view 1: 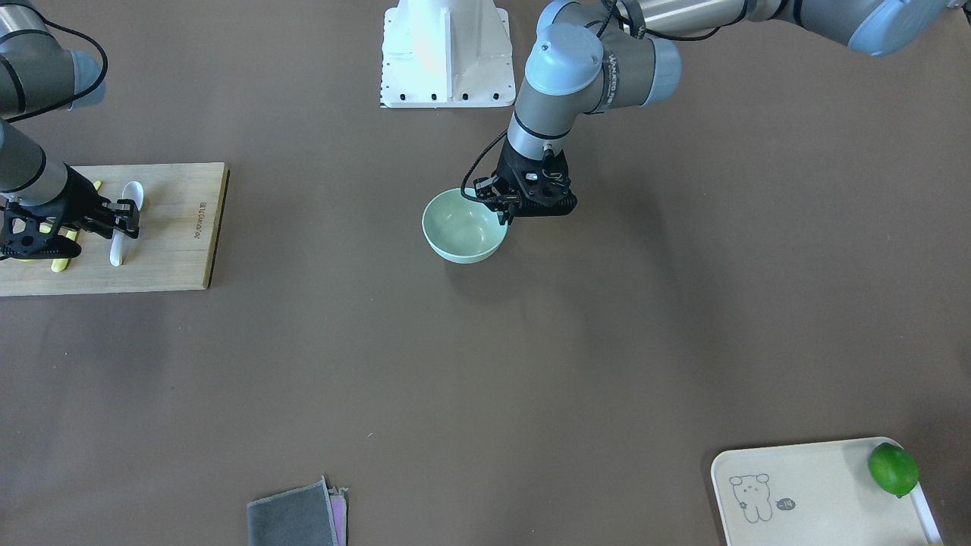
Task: Place spoon in bowl
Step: 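Withdraw the left gripper while the right gripper grasps the white spoon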
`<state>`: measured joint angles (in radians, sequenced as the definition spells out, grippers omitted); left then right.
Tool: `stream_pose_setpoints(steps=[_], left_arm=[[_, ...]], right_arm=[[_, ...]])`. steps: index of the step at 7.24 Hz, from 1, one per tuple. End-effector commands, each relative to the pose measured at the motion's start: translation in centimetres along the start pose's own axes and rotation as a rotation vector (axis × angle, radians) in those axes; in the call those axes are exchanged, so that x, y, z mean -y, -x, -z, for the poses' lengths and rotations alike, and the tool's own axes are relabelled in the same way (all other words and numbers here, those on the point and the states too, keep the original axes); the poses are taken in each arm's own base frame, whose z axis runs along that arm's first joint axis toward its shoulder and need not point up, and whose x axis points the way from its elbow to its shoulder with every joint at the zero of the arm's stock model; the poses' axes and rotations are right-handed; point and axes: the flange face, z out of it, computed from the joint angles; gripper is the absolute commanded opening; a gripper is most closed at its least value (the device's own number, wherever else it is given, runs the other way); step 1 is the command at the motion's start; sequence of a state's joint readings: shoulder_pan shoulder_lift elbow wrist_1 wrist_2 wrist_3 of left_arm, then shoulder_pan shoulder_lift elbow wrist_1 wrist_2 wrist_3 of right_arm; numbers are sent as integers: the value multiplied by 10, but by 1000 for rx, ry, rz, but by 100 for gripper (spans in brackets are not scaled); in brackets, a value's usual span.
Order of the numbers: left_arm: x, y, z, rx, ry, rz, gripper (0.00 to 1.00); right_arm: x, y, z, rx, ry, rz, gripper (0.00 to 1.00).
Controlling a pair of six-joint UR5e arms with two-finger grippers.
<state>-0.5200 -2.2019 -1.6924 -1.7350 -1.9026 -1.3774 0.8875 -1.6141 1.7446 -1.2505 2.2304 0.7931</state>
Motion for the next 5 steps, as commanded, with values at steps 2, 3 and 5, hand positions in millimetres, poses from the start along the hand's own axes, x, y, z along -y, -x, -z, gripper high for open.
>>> stream_pose_setpoints(steps=[2,3,5], left_arm=[[1,2,19,-27,-10,-14,98],[22,27,58,-20,-15,-21,98],[53,129,126,30,5,-161,98]], right_arm=[[0,3,3,7,-3,6,0],[3,18,15,29,-24,24,0],[17,89,64,99,-77,29,0]])
